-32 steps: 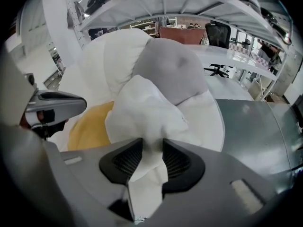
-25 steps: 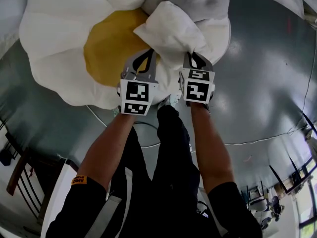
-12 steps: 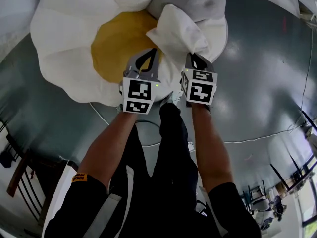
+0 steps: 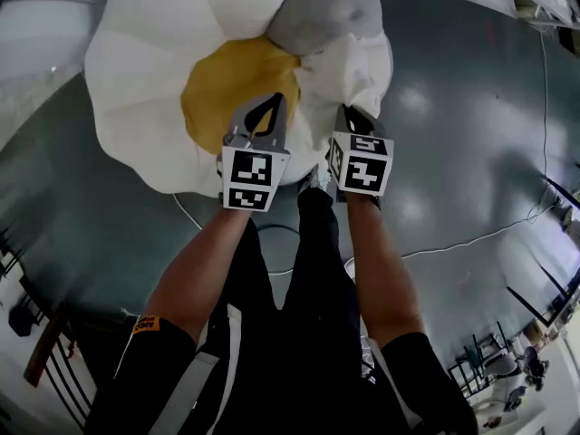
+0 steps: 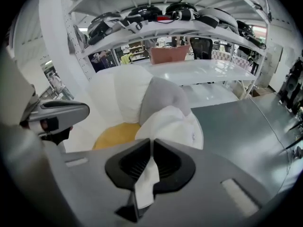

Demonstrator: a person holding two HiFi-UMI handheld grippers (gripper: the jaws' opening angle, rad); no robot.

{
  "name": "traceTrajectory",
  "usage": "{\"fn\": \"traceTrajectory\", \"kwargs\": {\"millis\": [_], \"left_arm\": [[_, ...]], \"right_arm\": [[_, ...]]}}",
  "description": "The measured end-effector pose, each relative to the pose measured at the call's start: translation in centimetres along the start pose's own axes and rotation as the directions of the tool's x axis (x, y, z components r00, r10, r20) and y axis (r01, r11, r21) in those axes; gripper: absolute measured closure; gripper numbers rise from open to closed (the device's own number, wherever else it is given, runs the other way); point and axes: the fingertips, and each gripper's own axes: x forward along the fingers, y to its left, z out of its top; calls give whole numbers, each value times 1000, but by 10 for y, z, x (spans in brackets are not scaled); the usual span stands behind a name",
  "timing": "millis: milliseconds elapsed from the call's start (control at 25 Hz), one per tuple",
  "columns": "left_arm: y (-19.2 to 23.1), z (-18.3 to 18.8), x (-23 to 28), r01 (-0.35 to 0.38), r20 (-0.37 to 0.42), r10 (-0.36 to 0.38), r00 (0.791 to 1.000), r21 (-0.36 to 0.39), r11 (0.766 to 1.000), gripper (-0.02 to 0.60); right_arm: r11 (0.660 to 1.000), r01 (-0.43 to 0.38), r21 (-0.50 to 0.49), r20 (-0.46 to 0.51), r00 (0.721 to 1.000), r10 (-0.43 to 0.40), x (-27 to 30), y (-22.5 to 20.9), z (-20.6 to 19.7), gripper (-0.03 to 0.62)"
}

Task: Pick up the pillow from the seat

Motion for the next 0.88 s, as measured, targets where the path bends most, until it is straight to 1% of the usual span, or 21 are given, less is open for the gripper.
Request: {"fn": "traceTrajectory", "kwargs": {"millis": [240,520,720,880], "left_arm": [[-14,24,-48,41,12,-41,999,-2,999,578],[-24,70,-100,73,56,-73,996,15,997,579],[-33,106,-145,76,97,-78,992,18,997,580],[-35,121,-179,90,104,-92,990,25,996,580]], "right_arm": [[998,21,60,49,998,-24,-63,16,17,569],[995,35,97,109,993,-46,-128,36,40,570],[992,45,121,151,986,-63,-178,42,54,569],[988,50,148,188,979,-78,-216,53,63,570]]}}
